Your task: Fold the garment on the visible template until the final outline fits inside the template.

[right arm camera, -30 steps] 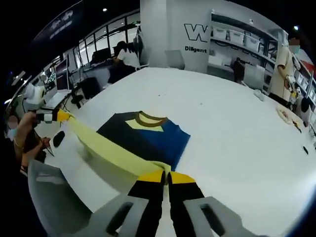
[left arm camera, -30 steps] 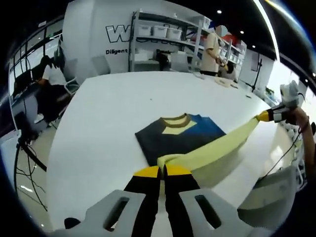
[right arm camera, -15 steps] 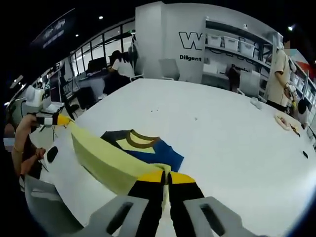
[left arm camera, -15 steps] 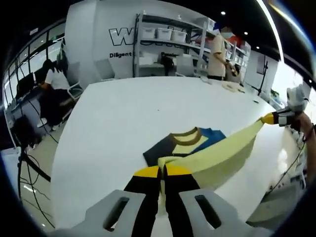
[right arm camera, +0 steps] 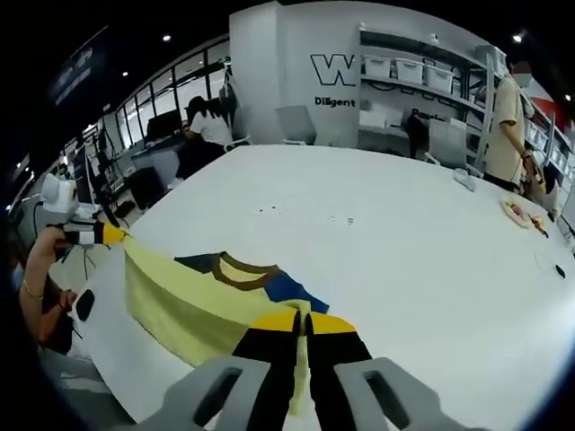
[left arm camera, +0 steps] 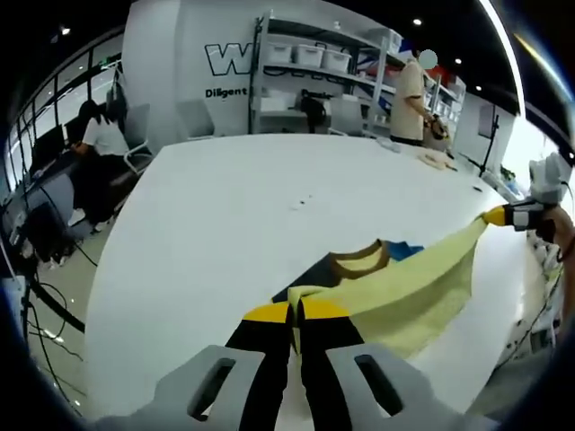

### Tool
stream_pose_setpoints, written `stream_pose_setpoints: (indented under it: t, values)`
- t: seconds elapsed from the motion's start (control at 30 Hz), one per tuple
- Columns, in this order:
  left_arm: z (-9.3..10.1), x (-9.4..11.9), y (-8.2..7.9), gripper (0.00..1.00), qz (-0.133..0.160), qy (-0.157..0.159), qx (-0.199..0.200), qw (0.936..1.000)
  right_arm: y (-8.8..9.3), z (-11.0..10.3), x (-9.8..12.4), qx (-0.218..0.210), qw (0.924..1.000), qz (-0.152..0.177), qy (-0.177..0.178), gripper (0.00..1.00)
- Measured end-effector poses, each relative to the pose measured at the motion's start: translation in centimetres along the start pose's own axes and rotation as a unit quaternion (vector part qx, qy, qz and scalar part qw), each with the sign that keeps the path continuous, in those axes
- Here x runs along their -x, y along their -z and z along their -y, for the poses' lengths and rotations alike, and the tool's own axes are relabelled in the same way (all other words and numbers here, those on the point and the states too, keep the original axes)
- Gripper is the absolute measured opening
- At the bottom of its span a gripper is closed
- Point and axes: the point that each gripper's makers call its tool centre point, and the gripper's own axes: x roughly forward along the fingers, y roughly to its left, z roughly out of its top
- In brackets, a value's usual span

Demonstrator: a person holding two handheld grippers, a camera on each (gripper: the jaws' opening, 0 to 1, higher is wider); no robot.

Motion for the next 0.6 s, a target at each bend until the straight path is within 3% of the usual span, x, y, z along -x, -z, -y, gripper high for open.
stream_pose_setpoints:
  t: [0.27,0.6]
  values:
    - [-1.1,-3.0,-0.1,0.02,-0.019,0.000,0.010,0.9998,-0.5,0.7,-2.5,-0.016,0.9998,-0.013,0.005,0.00]
    - [-2.0,-7.2,1.4,0.02,-0.058,0.004,0.011,0.9982,0.7,1.7,-6.5,-0.004,0.9980,-0.058,0.026,0.00]
